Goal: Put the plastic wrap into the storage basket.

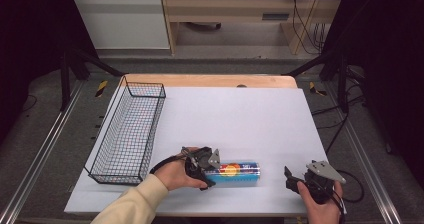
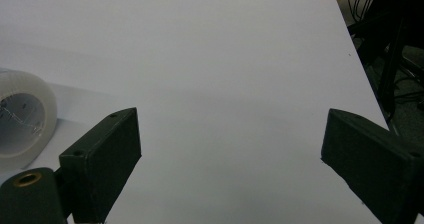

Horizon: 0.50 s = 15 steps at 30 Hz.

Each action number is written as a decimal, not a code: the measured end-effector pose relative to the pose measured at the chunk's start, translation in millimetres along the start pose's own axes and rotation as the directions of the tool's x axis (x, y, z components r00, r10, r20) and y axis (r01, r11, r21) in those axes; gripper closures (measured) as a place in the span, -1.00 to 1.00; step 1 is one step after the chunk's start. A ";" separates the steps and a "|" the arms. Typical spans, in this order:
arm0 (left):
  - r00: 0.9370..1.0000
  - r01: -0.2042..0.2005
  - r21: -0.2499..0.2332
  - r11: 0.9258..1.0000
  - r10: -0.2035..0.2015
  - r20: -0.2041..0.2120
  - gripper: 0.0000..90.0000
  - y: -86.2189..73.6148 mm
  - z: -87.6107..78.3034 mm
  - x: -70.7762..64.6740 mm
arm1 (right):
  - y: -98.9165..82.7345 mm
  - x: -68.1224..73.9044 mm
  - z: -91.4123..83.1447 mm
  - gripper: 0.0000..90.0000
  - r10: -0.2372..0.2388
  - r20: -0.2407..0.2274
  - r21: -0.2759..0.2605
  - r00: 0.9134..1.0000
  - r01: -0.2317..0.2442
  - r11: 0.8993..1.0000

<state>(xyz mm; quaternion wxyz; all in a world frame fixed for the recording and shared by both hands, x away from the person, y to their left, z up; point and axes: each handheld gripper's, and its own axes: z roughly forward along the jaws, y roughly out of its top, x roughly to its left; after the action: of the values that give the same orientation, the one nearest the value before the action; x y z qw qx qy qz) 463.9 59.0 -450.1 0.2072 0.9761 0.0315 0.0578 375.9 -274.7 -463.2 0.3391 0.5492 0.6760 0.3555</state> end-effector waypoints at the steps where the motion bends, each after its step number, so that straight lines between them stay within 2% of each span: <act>1: 1.000 0.003 -0.006 1.000 -0.003 0.000 -0.34 -0.1 0.2 -0.4 | -0.1 0.0 0.0 -0.79 -0.001 0.001 0.000 1.000 0.001 1.000; 9: 1.000 -0.013 0.002 1.000 0.013 0.000 -0.32 0.3 -1.8 -1.5 | 0.0 -0.5 0.0 -0.79 -0.001 0.000 -0.001 1.000 0.001 1.000; 13: 1.000 0.005 -0.012 1.000 -0.005 0.015 -0.31 0.0 -3.1 -3.5 | 0.0 -0.1 -0.2 -0.79 -0.003 -0.002 -0.002 1.000 0.003 1.000; 15: 1.000 -0.008 -0.024 1.000 0.008 0.008 -0.31 0.1 -6.4 -4.5 | 0.1 -0.2 -0.2 -0.79 -0.002 -0.002 -0.003 1.000 0.002 1.000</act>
<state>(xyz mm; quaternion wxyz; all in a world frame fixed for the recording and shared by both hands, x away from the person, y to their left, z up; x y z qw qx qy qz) 458.6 61.0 -444.7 0.2189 0.9739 0.0260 0.0549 375.8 -274.9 -463.1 0.3396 0.5476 0.6766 0.3565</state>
